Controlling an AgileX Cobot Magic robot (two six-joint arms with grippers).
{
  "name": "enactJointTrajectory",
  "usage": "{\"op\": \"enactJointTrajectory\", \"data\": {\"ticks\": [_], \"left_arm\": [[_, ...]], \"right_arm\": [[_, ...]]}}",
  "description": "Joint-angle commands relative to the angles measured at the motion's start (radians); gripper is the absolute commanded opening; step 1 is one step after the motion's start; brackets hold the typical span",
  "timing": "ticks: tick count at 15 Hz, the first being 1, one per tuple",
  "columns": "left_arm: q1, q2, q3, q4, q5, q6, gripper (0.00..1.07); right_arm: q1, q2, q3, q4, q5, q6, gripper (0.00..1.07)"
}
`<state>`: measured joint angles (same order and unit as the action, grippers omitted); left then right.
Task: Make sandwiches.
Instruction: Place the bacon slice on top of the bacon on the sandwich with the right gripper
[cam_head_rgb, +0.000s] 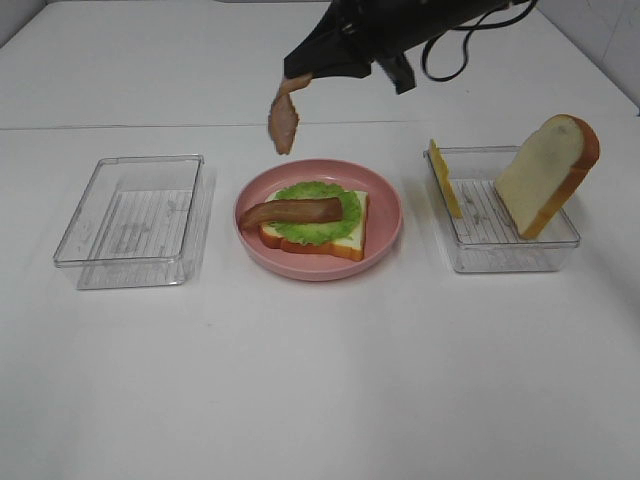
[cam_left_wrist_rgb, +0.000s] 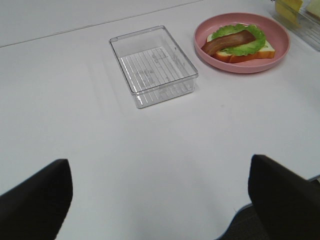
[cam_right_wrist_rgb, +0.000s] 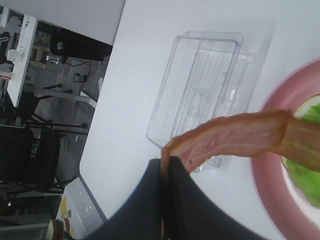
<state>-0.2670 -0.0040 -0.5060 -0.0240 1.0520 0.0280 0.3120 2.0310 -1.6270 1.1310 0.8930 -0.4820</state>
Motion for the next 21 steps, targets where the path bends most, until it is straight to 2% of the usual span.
{"op": "enactJointTrajectory", "data": {"ticks": [1,3,6,10,11,15,17,19,21], "left_arm": [[0.000,-0.025,0.005,0.001,-0.012,-0.003,0.90],[0.000,-0.025,0.005,0.001,-0.012,-0.003,0.90],[0.000,-0.025,0.005,0.001,-0.012,-0.003,0.90],[0.000,-0.025,0.005,0.001,-0.012,-0.003,0.90],[0.000,-0.025,0.005,0.001,-0.012,-0.003,0.90],[0.000,-0.025,0.005,0.001,-0.012,-0.003,0.90],[0.000,-0.025,0.005,0.001,-0.012,-0.003,0.90],[0.000,-0.025,0.005,0.001,-0.012,-0.003,0.90],[0.000,-0.025,0.005,0.001,-0.012,-0.003,0.90]], "right_arm": [[0.039,0.035,0.000,0.072,-0.058,-0.055,0.00],[0.095,0.117,0.000,0.145,-0.175,-0.085,0.00],[0.094,0.177,0.000,0.122,-0.207,-0.078,0.00],[0.092,0.188,0.000,-0.138,-0.233,0.116,0.00],[0.092,0.188,0.000,-0.313,-0.232,0.252,0.00],[0.092,0.185,0.000,-0.563,-0.220,0.454,0.00],[0.092,0.174,-0.001,-0.652,-0.210,0.508,0.00],[0.092,0.170,-0.004,-0.682,-0.208,0.522,0.00],[0.092,0.158,-0.004,-0.734,-0.211,0.525,0.08]]}}
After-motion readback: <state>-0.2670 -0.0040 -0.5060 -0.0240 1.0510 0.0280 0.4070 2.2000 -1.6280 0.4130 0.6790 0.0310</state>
